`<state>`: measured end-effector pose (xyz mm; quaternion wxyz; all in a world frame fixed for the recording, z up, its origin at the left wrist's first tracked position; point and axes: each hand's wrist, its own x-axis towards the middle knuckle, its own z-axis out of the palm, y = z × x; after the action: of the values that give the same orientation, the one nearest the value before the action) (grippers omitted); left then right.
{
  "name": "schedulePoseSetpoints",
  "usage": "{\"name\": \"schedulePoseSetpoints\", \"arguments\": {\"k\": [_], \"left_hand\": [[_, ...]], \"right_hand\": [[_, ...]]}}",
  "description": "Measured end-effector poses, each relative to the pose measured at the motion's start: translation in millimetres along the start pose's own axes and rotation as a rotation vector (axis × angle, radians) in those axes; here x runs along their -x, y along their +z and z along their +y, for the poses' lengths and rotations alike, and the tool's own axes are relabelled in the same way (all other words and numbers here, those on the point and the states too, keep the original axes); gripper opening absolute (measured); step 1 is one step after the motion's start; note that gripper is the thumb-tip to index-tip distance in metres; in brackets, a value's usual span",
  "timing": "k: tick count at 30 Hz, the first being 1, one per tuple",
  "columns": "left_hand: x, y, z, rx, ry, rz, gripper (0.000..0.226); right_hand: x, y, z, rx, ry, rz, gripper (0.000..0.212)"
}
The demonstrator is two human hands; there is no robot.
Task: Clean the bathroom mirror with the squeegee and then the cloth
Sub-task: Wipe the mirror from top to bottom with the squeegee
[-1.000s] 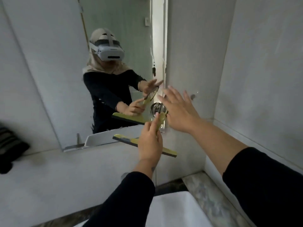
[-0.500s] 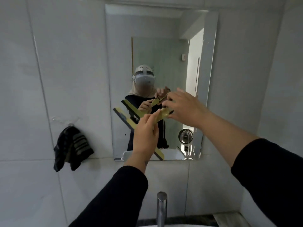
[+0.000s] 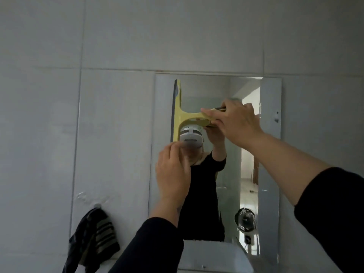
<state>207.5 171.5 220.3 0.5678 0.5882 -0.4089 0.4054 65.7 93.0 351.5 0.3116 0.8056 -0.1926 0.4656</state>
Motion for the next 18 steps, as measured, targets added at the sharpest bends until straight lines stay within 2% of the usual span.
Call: {"name": "schedulePoseSetpoints", "arguments": {"k": [3,8,13,18], "left_hand": [[-13,8,-7,-0.054,-0.141,-0.045,0.046],[-31,25,-17,-0.202,-0.227,-0.204,0.079],[-33,39,-18,-0.269,-0.243,-0.307,0.108],[-31,45,-21,-0.267,-0.245,-0.316,0.114]], "right_hand": [[-38,2,-4,0.000,0.019,0.073,0.041],[-90,5,-20,-0.024,0.024,0.118,0.044],[-112,11,-30,0.045,0.012,0.013,0.048],[-105,13,-22,0.105,0.007,-0.011,0.050]]}}
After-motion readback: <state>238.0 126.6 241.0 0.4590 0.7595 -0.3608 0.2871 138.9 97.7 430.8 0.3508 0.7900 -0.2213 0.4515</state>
